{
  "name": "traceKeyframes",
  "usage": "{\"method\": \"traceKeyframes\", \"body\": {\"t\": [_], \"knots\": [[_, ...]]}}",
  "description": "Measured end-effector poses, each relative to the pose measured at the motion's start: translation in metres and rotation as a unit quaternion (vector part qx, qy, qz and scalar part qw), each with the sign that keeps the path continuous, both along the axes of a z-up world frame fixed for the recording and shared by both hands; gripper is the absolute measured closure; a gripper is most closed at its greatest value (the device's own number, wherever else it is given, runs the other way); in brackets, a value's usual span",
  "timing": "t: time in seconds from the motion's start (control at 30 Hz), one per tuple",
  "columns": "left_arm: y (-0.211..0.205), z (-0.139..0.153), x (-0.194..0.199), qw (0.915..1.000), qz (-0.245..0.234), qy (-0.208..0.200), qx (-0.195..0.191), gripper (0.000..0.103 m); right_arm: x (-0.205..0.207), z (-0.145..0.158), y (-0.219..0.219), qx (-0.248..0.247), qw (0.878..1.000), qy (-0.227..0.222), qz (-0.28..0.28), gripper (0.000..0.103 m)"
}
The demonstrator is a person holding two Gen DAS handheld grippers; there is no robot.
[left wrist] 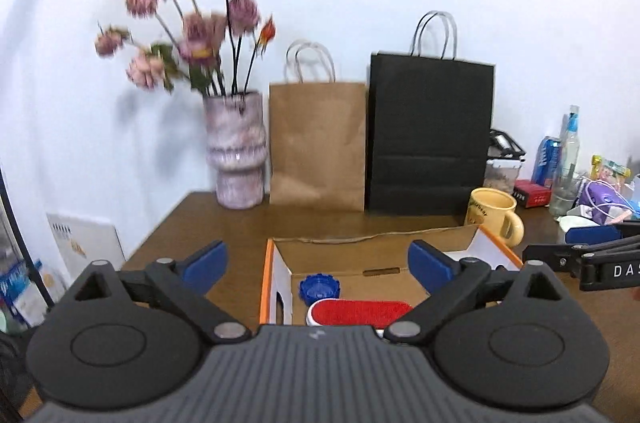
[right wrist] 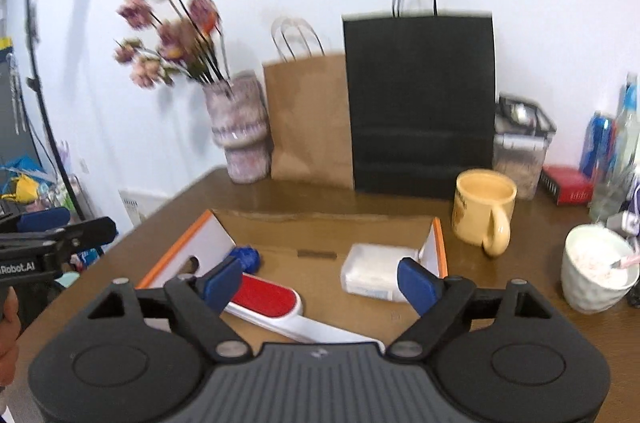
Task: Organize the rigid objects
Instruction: 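Withdraw both tools from the box back over the table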
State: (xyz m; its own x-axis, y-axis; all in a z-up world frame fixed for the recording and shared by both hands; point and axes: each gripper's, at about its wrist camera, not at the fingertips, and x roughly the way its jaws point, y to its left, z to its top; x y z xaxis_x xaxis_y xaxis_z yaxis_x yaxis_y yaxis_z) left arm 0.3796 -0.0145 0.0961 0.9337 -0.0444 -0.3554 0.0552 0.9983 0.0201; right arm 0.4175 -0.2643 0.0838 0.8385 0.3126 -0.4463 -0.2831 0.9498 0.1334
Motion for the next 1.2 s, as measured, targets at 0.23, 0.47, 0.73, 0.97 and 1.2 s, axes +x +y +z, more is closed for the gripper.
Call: {"method": "traceKeyframes", "body": {"t": [0.23,0.47,0.73,0.97,1.2], "knots": [[0.005,-0.009,-0.049,0.9982,-0.004,-0.053,-0.03,0.003,-0.063,-0.019,0.002,0.001,0.995,-0.1,-0.014,0.011],[0.007,-0.023,-0.092,0.9977,-0.007,-0.064,-0.022,0.0,-0.115,-0.027,0.004,-0.001,0.993,-0.119,-0.021,0.01],[0.007,-0.049,-0.175,0.9959,-0.023,-0.087,0.014,0.0,-0.2,-0.05,-0.001,0.0,0.988,-0.151,-0.018,0.002],[0.008,-0.068,-0.244,0.9928,-0.033,-0.113,0.021,0.0,-0.278,-0.069,0.0,0.003,0.984,-0.174,-0.023,0.0],[0.017,-0.084,-0.284,0.9951,-0.018,-0.097,0.004,0.0,-0.329,-0.083,-0.001,0.007,0.987,-0.16,-0.013,0.0]]}}
